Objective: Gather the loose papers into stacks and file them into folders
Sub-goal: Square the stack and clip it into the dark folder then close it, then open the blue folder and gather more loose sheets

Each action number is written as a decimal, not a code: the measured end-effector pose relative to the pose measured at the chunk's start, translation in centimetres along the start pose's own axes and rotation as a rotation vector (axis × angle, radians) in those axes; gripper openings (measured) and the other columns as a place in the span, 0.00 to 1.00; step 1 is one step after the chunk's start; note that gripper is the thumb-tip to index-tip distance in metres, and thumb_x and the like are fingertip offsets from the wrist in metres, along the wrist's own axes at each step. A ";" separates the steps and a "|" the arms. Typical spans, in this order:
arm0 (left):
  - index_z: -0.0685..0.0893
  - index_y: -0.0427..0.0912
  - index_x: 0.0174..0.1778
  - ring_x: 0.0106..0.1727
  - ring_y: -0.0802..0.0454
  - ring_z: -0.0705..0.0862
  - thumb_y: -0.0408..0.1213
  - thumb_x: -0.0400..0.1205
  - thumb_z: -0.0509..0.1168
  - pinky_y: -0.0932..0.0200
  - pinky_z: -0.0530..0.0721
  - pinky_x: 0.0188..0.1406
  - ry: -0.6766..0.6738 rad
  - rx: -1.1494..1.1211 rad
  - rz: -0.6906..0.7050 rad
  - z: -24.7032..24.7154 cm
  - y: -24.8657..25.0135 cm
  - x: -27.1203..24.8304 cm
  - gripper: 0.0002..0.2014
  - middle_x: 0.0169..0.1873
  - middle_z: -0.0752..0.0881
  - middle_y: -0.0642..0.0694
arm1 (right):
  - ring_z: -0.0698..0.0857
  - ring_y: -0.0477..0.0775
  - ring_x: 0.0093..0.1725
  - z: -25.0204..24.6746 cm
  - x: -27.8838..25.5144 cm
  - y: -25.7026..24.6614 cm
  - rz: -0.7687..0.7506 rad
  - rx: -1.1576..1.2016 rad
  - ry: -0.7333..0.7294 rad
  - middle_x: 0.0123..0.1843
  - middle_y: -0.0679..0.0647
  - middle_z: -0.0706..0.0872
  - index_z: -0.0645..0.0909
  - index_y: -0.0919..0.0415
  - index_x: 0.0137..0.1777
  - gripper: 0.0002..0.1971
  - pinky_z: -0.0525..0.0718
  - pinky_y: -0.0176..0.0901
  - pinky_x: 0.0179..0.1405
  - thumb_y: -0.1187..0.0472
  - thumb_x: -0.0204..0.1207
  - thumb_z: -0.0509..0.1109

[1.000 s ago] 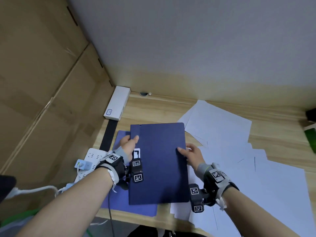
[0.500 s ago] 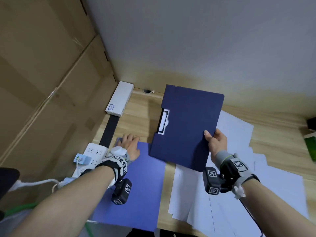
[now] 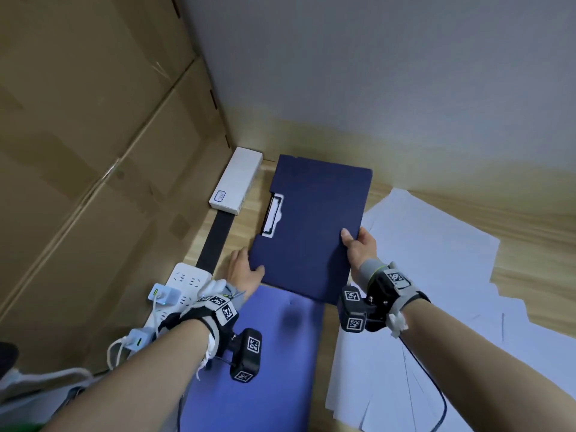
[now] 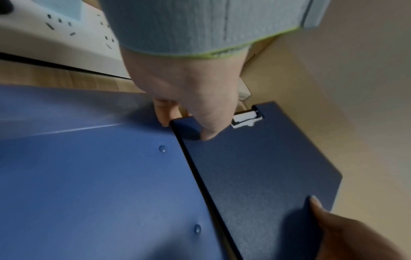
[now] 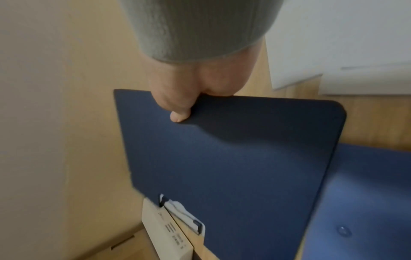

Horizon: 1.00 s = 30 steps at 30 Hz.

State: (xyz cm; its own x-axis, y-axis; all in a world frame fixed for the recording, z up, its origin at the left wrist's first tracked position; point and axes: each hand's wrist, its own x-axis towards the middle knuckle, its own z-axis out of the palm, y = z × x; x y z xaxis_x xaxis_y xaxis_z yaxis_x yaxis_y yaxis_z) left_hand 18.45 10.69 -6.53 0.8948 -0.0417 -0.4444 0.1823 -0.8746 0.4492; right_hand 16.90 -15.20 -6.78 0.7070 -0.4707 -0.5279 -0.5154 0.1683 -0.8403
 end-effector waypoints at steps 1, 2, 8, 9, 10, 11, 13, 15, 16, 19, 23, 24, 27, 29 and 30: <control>0.78 0.39 0.68 0.63 0.39 0.80 0.41 0.80 0.67 0.53 0.77 0.58 0.032 0.017 -0.020 -0.1 -0.5 0.3 0.21 0.64 0.76 0.40 | 0.89 0.54 0.51 0.4 0.7 1.0 0.038 -0.081 -0.017 0.51 0.47 0.89 0.80 0.48 0.61 0.16 0.87 0.54 0.58 0.46 0.76 0.69; 0.79 0.39 0.67 0.61 0.39 0.81 0.41 0.80 0.67 0.51 0.80 0.57 0.051 0.020 -0.047 -0.1 -1.0 0.7 0.20 0.64 0.75 0.40 | 0.88 0.56 0.53 0.7 1.9 2.4 0.050 -0.165 -0.015 0.52 0.45 0.89 0.79 0.43 0.60 0.18 0.86 0.57 0.60 0.42 0.71 0.68; 0.76 0.37 0.61 0.48 0.34 0.84 0.41 0.81 0.64 0.49 0.81 0.46 0.037 0.091 -0.150 -0.6 -1.7 1.4 0.16 0.64 0.70 0.39 | 0.82 0.51 0.57 4.2 0.6 0.3 -0.023 -0.350 0.010 0.55 0.44 0.81 0.75 0.52 0.63 0.16 0.76 0.40 0.58 0.64 0.76 0.66; 0.76 0.36 0.60 0.47 0.34 0.84 0.41 0.81 0.63 0.48 0.82 0.47 0.033 0.104 -0.156 -0.8 -1.7 1.3 0.15 0.64 0.70 0.39 | 0.81 0.53 0.59 4.6 0.7 0.0 -0.029 -0.380 0.009 0.58 0.48 0.80 0.73 0.56 0.65 0.18 0.75 0.40 0.59 0.65 0.75 0.67; 0.75 0.35 0.59 0.48 0.33 0.83 0.40 0.81 0.63 0.48 0.81 0.48 0.028 0.108 -0.164 -0.9 -1.8 1.2 0.15 0.63 0.70 0.38 | 0.80 0.58 0.63 5.3 1.1 0.1 -0.053 -0.394 0.014 0.62 0.53 0.79 0.72 0.58 0.66 0.20 0.76 0.46 0.63 0.64 0.73 0.68; 0.75 0.35 0.59 0.48 0.33 0.83 0.40 0.81 0.63 0.48 0.81 0.47 0.019 0.106 -0.169 -1.0 -1.9 1.2 0.15 0.63 0.70 0.38 | 0.79 0.64 0.65 5.9 1.2 0.0 -0.050 -0.432 0.021 0.65 0.58 0.77 0.71 0.60 0.67 0.24 0.76 0.52 0.67 0.62 0.72 0.70; 0.75 0.35 0.60 0.49 0.33 0.84 0.39 0.81 0.62 0.49 0.82 0.48 0.011 0.086 -0.162 -1.1 -2.0 1.0 0.15 0.65 0.69 0.38 | 0.75 0.68 0.68 6.7 1.6 0.1 -0.033 -0.569 0.058 0.68 0.64 0.73 0.71 0.64 0.68 0.26 0.72 0.54 0.70 0.60 0.71 0.72; 0.74 0.35 0.63 0.51 0.33 0.83 0.39 0.81 0.62 0.50 0.82 0.50 0.001 0.057 -0.156 -1.4 -2.0 0.8 0.17 0.67 0.69 0.39 | 0.71 0.69 0.69 6.6 1.5 -0.1 -0.014 -0.639 0.089 0.70 0.65 0.71 0.72 0.64 0.67 0.24 0.67 0.52 0.72 0.61 0.71 0.71; 0.74 0.34 0.66 0.54 0.33 0.83 0.39 0.82 0.62 0.51 0.80 0.51 -0.001 0.046 -0.150 -1.5 -1.9 0.6 0.18 0.69 0.69 0.39 | 0.70 0.69 0.69 6.4 1.4 -0.1 -0.028 -0.657 0.101 0.70 0.65 0.70 0.73 0.65 0.65 0.23 0.66 0.51 0.73 0.62 0.71 0.70; 0.73 0.35 0.73 0.61 0.35 0.82 0.37 0.82 0.62 0.51 0.78 0.55 0.003 0.034 -0.147 -2.2 -2.0 -0.1 0.23 0.72 0.69 0.39 | 0.71 0.68 0.69 5.4 0.5 -0.2 -0.023 -0.666 0.109 0.69 0.65 0.73 0.77 0.65 0.62 0.20 0.67 0.51 0.72 0.61 0.71 0.71; 0.76 0.37 0.70 0.69 0.35 0.75 0.38 0.81 0.63 0.45 0.78 0.64 -0.024 0.191 -0.133 -2.8 -3.1 -1.5 0.21 0.70 0.73 0.37 | 0.79 0.64 0.68 2.6 -2.3 1.9 0.029 -0.539 0.100 0.65 0.61 0.82 0.81 0.64 0.64 0.19 0.74 0.49 0.68 0.66 0.72 0.68; 0.75 0.36 0.68 0.70 0.35 0.73 0.38 0.81 0.63 0.45 0.77 0.64 -0.068 0.263 -0.109 -2.9 -3.3 -2.1 0.20 0.69 0.73 0.37 | 0.81 0.62 0.66 1.8 -3.6 2.9 0.069 -0.484 0.081 0.64 0.59 0.84 0.82 0.63 0.63 0.17 0.76 0.48 0.68 0.66 0.73 0.67; 0.73 0.37 0.67 0.68 0.34 0.75 0.40 0.79 0.65 0.45 0.77 0.62 -0.122 0.322 -0.087 -2.9 -3.8 -2.4 0.22 0.66 0.75 0.35 | 0.85 0.59 0.58 0.6 -6.5 5.6 0.143 -0.484 0.023 0.56 0.58 0.90 0.87 0.59 0.53 0.10 0.81 0.45 0.60 0.63 0.74 0.69; 0.74 0.40 0.64 0.59 0.35 0.80 0.41 0.75 0.68 0.47 0.80 0.57 -0.121 0.250 -0.082 -3.0 -3.5 -2.6 0.22 0.61 0.77 0.37 | 0.86 0.58 0.51 0.3 -8.5 6.6 0.113 -0.533 -0.032 0.47 0.56 0.91 0.89 0.57 0.45 0.06 0.80 0.42 0.49 0.59 0.75 0.70; 0.74 0.41 0.59 0.53 0.38 0.82 0.41 0.72 0.70 0.48 0.81 0.52 -0.110 0.175 -0.086 -3.1 -3.3 -2.6 0.21 0.56 0.79 0.39 | 0.85 0.55 0.47 0.2 -9.3 6.9 0.088 -0.525 -0.050 0.42 0.54 0.90 0.89 0.57 0.42 0.05 0.79 0.40 0.44 0.59 0.75 0.71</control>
State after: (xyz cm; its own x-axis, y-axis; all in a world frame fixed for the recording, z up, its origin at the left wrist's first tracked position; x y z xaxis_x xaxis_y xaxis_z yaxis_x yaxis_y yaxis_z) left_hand 16.78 15.21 -4.49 0.8276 -0.0069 -0.5613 0.1744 -0.9472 0.2689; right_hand 6.92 -9.49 -7.69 0.6658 -0.4303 -0.6096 -0.7377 -0.2566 -0.6245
